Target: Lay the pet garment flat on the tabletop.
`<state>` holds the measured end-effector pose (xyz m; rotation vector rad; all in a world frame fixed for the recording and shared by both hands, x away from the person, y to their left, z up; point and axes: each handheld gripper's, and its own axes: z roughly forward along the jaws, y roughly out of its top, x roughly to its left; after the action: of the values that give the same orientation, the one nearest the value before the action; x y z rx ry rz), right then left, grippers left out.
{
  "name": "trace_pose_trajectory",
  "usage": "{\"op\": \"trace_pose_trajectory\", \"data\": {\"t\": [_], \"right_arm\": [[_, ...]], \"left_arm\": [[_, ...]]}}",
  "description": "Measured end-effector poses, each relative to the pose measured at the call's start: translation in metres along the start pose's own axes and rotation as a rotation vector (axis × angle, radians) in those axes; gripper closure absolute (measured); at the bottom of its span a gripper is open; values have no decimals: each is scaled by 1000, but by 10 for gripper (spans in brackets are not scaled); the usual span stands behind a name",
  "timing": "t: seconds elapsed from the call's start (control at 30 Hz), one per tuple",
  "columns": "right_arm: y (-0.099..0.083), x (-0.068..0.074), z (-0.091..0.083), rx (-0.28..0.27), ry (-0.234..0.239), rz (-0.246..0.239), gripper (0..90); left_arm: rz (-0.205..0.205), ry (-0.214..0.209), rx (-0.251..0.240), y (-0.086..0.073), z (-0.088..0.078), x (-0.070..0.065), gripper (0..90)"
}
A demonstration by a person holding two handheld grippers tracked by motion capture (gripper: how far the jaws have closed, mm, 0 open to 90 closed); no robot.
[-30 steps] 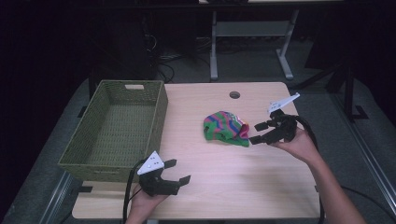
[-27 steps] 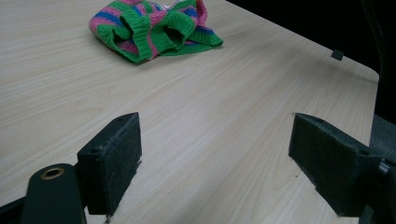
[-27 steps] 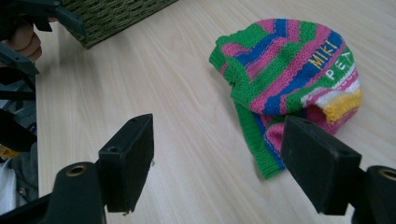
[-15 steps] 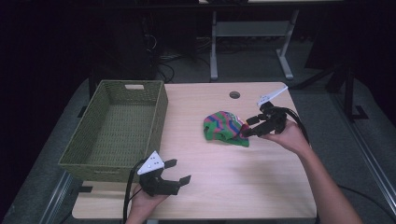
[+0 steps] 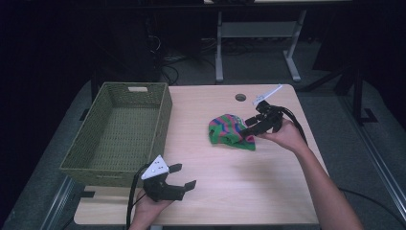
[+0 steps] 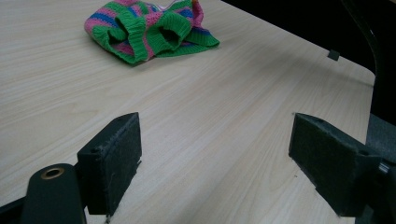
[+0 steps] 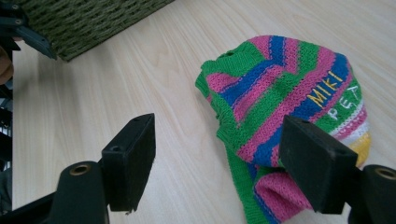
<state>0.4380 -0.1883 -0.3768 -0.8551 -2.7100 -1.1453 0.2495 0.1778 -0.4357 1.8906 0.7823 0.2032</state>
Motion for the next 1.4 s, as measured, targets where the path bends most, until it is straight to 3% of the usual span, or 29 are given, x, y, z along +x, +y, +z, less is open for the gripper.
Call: {"op": "trace_pose_trajectory", "data": {"t": [0.63, 1.4], "right_arm": [[12, -9, 49, 70, 3, 19, 275], [14, -14, 91, 154, -72, 19, 288]], "left_arm": [[-8, -6, -5, 0, 0, 1, 167], [-8, -10, -1, 0, 0, 1, 167]]}}
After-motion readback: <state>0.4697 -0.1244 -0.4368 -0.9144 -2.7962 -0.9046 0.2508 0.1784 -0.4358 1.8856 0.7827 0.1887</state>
